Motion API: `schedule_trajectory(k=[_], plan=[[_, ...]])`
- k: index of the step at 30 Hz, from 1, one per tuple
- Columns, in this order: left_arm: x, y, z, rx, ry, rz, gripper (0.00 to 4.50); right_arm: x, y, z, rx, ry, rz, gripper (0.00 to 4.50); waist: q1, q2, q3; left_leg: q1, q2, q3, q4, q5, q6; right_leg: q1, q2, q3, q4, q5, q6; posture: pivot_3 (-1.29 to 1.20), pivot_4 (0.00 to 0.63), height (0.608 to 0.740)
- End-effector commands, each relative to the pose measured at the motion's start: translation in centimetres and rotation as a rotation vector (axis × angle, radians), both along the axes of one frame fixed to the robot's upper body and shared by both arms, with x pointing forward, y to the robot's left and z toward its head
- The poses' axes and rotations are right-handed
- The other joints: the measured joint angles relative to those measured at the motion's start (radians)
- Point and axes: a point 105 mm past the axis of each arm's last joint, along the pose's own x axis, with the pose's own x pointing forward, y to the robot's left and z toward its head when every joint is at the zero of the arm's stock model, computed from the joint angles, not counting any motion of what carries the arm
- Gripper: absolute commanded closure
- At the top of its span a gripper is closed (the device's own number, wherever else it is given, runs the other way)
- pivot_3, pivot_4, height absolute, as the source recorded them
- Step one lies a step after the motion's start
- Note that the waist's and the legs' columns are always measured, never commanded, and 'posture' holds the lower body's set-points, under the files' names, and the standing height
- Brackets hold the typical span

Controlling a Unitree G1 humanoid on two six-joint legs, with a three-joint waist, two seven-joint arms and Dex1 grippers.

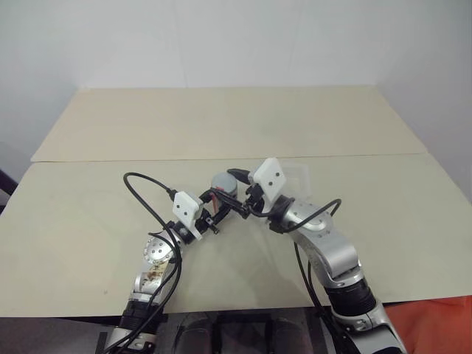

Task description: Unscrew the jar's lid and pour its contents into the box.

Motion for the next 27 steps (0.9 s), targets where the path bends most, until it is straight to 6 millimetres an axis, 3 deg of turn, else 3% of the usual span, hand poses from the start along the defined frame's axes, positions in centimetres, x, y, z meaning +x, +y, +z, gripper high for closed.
schedule_trajectory(k=[1, 8, 13, 20, 27], plan=[[-0.4, -0.3, 1.4, -0.002, -0.069, -0.018, 2.60, -0.2, -0.1, 0.8, 0.017, -0.039, 0.001, 1.75, 0.000, 0.000, 0.000, 0.000, 0.000, 0.000, 0.000, 0.000, 0.000, 0.000, 0.000, 0.000, 0.000, 0.000, 0.000, 0.00, 0.150, 0.740], [-1.1, -0.3, 1.7, 0.014, -0.082, -0.068, 2.60, -1.2, -0.4, 1.0, 0.018, -0.024, 0.109, 1.75, -0.001, 0.000, 0.000, 0.000, 0.000, 0.000, 0.000, 0.000, 0.000, 0.000, 0.000, 0.000, 0.000, 0.000, 0.000, 0.00, 0.150, 0.740], [-2.5, -0.9, 2.9, 0.009, -0.086, -0.202, 2.60, -3.3, -1.2, 2.3, 0.005, -0.011, 0.394, 1.75, -0.002, 0.000, 0.000, -0.001, 0.000, 0.000, 0.000, 0.000, 0.000, -0.001, 0.000, 0.000, -0.001, 0.000, 0.000, 0.00, 0.150, 0.740], [-4.8, -1.9, 4.2, 0.047, -0.083, -0.421, 2.60, -4.8, -2.1, 3.1, -0.072, 0.018, 0.753, 1.75, -0.005, 0.000, 0.000, -0.002, 0.001, 0.001, 0.000, 0.000, 0.001, -0.004, 0.000, 0.001, -0.001, 0.000, 0.000, 0.00, 0.150, 0.740], [-5.2, -2.5, 4.3, 0.080, -0.078, -0.502, 2.60, -4.2, -2.6, 2.7, -0.226, 0.057, 1.005, 1.75, -0.003, 0.000, 0.000, -0.003, 0.000, 0.001, 0.000, 0.000, 0.001, -0.004, 0.000, 0.001, -0.001, 0.000, 0.000, 0.00, 0.150, 0.740]])
